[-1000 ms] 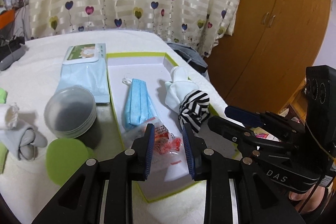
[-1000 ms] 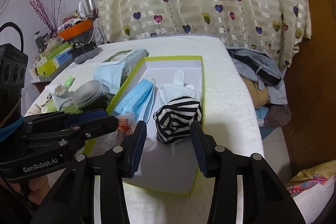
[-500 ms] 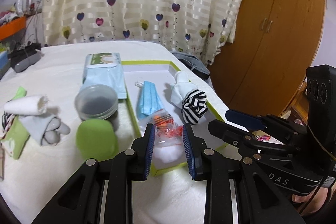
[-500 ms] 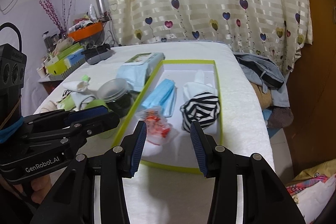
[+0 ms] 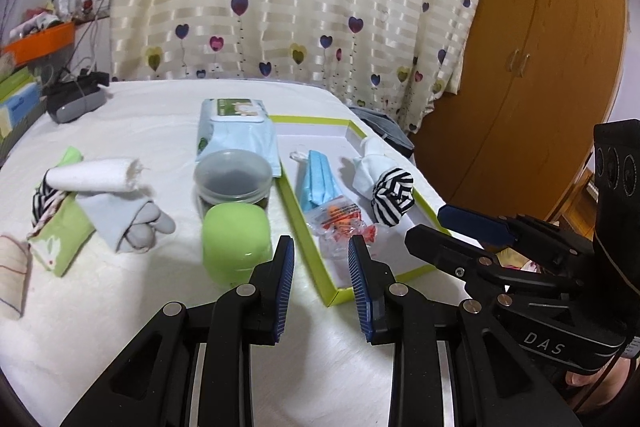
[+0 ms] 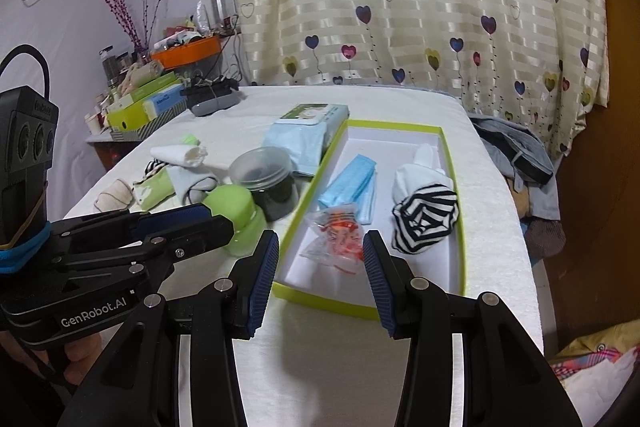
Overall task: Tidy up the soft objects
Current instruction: 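Open both tools to release the items in the box and withdraw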
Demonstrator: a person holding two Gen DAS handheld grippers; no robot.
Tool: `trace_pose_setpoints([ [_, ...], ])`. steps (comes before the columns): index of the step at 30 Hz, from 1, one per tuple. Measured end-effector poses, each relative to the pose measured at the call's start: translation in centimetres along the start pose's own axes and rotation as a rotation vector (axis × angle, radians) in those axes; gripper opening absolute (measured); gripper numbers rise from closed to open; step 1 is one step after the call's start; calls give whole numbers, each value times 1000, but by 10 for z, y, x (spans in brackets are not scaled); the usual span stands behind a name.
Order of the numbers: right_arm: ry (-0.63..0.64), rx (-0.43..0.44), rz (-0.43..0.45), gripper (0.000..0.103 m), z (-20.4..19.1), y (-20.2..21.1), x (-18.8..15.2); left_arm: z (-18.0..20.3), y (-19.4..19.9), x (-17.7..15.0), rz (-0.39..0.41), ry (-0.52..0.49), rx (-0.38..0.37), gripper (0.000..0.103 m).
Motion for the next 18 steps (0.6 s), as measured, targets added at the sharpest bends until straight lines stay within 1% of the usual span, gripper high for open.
trace_pose_setpoints([
  [11, 34, 40, -3, 45, -20, -3, 3, -23, 10, -2, 11, 35, 28, 27],
  [18, 52, 69, -16, 45, -34, -11, 4, -39, 13, -4, 12, 51, 61, 27],
])
Point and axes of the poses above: each gripper's, at about its wrist camera, not at the fingertips, and y roughly against the way its jaws point, z to its right, x to its top, the point moved 6 cm from there along -y, roughly the way its jaws point, and after that the axes turned 1 degree about z, right-handed, at the moved point
